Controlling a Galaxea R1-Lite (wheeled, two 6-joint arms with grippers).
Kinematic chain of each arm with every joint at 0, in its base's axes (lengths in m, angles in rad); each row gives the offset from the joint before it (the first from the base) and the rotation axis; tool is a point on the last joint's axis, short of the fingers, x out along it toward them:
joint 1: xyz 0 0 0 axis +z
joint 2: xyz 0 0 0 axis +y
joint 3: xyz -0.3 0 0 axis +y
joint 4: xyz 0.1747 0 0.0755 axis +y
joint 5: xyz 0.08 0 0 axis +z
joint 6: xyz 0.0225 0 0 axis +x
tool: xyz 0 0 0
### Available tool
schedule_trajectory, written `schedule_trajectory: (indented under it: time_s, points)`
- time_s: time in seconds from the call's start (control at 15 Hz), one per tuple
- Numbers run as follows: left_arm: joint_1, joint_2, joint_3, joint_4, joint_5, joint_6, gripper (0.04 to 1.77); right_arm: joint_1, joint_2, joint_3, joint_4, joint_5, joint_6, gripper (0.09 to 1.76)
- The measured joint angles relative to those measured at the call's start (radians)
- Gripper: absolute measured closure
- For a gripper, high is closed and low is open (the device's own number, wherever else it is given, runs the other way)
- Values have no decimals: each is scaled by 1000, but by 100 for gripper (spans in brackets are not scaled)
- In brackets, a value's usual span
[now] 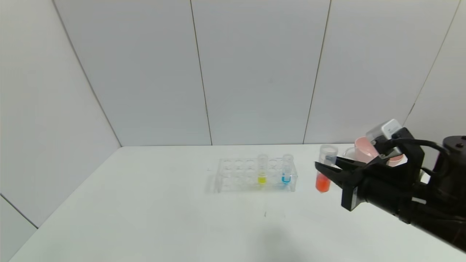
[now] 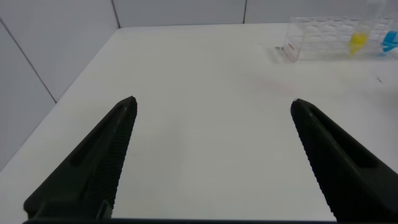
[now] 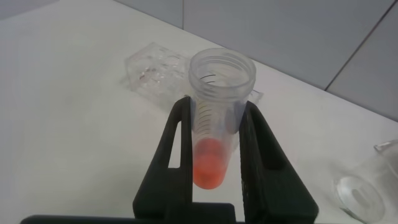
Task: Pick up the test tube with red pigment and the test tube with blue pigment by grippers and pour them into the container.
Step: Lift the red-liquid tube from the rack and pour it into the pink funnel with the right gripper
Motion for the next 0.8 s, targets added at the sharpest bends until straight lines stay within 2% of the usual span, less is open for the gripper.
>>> schedule_trajectory:
  time_s: [0.4, 0.6, 0.8]
  points:
    - [0, 0, 0, 0, 0, 0, 5, -453, -84, -10, 109, 377, -7, 135]
    - [0, 0, 0, 0, 0, 0, 5, -650, -51, -61, 113, 512, -27, 135]
    - [0, 0, 0, 0, 0, 0, 5, -805, 30, -135, 113, 609, -44, 135]
